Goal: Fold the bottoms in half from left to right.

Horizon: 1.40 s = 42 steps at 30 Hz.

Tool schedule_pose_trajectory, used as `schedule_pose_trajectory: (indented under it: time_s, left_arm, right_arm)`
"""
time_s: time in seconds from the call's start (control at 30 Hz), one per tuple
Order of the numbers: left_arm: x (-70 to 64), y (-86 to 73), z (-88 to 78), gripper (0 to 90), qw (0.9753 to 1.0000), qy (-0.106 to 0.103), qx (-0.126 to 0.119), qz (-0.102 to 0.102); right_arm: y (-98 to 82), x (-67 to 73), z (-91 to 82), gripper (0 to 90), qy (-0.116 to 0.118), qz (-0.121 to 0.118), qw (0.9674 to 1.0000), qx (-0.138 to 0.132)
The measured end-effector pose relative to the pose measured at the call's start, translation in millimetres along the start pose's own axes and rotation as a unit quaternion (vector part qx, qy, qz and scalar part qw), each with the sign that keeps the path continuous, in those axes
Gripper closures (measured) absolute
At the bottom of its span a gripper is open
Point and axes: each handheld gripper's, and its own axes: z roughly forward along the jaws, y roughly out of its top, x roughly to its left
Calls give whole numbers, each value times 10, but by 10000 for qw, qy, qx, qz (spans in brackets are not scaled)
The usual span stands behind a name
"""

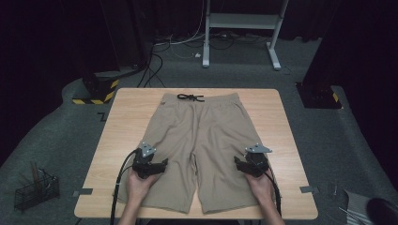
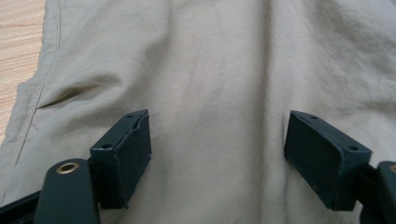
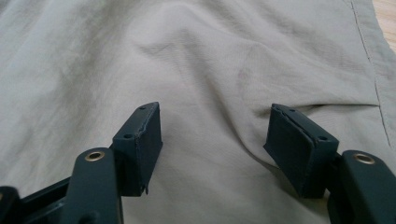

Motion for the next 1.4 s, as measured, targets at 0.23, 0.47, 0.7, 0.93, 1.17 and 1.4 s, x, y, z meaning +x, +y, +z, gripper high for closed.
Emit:
schedule_pose_trajectory:
  time_s: [0.23,0.47,0.7,0.93,1.17,1.4]
  left_arm:
    - [-4,0,-3,231,10000,-13,7,9]
    - [-28,-12,-15,247,10000,6,-12,-42]
    - [-36,11,-21,261,9999,5,81,-73]
    - [-44,16,-25,276,9999,-11,99,-16]
    - [-49,-12,-35,276,10000,-13,23,-37]
    - [-67,-46,-58,277,10000,-5,-20,-58]
  right_arm:
    - [0,5,-1,365,-3,-17,10000,-10]
    - [-2,10,-11,371,28,-25,10000,26]
    - [7,9,-17,376,34,-55,10000,72]
    - [11,29,-29,421,42,-55,9999,100]
    - [0,34,-54,421,54,-76,9999,145]
    - [-10,45,-77,421,56,-74,9998,198]
